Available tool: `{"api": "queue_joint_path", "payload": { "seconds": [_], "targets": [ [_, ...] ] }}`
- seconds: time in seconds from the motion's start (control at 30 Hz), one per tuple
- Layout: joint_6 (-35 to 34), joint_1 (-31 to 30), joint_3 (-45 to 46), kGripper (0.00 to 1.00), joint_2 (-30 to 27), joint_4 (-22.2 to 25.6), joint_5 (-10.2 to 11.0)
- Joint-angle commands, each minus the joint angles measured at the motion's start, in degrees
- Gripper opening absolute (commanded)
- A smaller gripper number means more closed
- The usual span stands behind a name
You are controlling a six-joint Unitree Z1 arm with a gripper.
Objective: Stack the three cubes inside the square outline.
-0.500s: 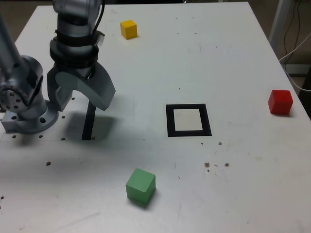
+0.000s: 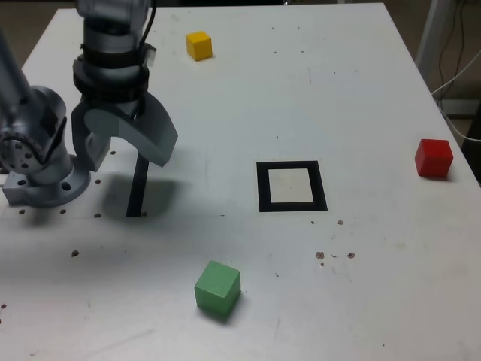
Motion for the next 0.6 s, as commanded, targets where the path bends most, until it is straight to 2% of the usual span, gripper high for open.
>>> {"api": "queue_joint_path", "payload": {
  "seconds": [0.0,0.27,0.57],
  "targets": [
    [0.16,-0.02,-0.52,1.00,-0.57,0.48,-0.10],
    [0.61,-0.86,-3.90,0.99,-1.30,1.90,1.14],
    [0.43,-2.40,-15.58,0.95,3.70,6.10,3.21]
  ]
}}
